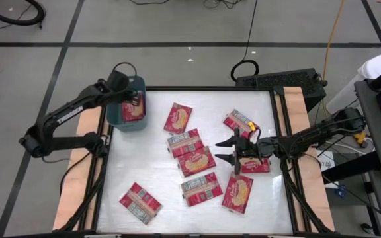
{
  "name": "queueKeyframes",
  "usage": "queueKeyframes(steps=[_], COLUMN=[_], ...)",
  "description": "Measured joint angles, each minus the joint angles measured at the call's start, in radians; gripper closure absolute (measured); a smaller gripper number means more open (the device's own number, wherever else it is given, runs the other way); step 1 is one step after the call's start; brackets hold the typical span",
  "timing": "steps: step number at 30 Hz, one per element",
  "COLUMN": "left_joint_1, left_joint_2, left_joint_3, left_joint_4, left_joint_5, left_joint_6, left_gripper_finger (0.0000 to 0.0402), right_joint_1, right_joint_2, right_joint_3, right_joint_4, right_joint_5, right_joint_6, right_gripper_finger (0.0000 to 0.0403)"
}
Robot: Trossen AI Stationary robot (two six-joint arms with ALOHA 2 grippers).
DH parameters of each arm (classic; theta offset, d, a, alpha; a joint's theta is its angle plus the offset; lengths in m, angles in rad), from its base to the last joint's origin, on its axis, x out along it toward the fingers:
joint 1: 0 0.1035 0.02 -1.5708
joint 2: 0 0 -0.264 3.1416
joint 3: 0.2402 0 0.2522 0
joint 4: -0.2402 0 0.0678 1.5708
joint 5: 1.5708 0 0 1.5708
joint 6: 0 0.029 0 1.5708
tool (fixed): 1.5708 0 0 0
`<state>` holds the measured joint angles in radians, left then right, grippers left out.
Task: Sort popcorn bags into baskets
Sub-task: Stack the red popcorn bag on top of the other red popcorn bag into the blue bin
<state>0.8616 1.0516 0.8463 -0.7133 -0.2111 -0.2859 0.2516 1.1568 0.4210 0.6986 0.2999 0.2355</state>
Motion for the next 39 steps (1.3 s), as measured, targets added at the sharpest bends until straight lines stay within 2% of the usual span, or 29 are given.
queueKeyframes(steps=[6, 8, 13, 16, 20, 23, 28, 33, 39], left_joint_1=[-0.25, -0.359, -0.627, -0.766, -0.911, -0.987, -1.06, -1.103, -1.126], left_joint_2=[-0.144, -0.162, -0.156, -0.142, -0.118, -0.088, -0.011, 0.08, 0.176], left_joint_3=[0.0, 0.0, -0.024, -0.085, -0.182, -0.25, -0.313, -0.322, -0.322], left_joint_4=[0.106, 0.138, 0.24, 0.366, 0.614, 0.792, 0.995, 1.058, 1.127], left_joint_5=[0.0, 0.0, -0.032, -0.085, -0.115, -0.129, -0.141, -0.178, -0.188], left_joint_6=[0.002, 0.0, 0.007, 0.04, 0.104, 0.149, 0.179, 0.179, 0.168], left_gripper_finger=[0.0314, 0.0314, 0.0314, 0.0314, 0.0314, 0.0314, 0.0314, 0.0314, 0.0314], right_joint_1=[-0.001, -0.001, 0.001, 0.005, 0.005, 0.016, 0.028, 0.07, 0.123], right_joint_2=[0.0, 0.0, 0.0, 0.001, 0.012, 0.048, 0.159, 0.31, 0.45], right_joint_3=[0.0, -0.001, -0.001, 0.019, 0.109, 0.169, 0.244, 0.317, 0.377], right_joint_4=[-0.042, -0.07, -0.134, -0.266, -0.516, -0.628, -0.631, -0.644, -0.642], right_joint_5=[0.119, 0.167, 0.212, 0.229, 0.223, 0.215, 0.113, 0.085, 0.092], right_joint_6=[0.015, 0.018, 0.081, 0.172, 0.295, 0.302, 0.292, 0.264, 0.155], right_gripper_finger=[0.0197, 0.0197, 0.0197, 0.0197, 0.0197, 0.0197, 0.0197, 0.0197, 0.0197])
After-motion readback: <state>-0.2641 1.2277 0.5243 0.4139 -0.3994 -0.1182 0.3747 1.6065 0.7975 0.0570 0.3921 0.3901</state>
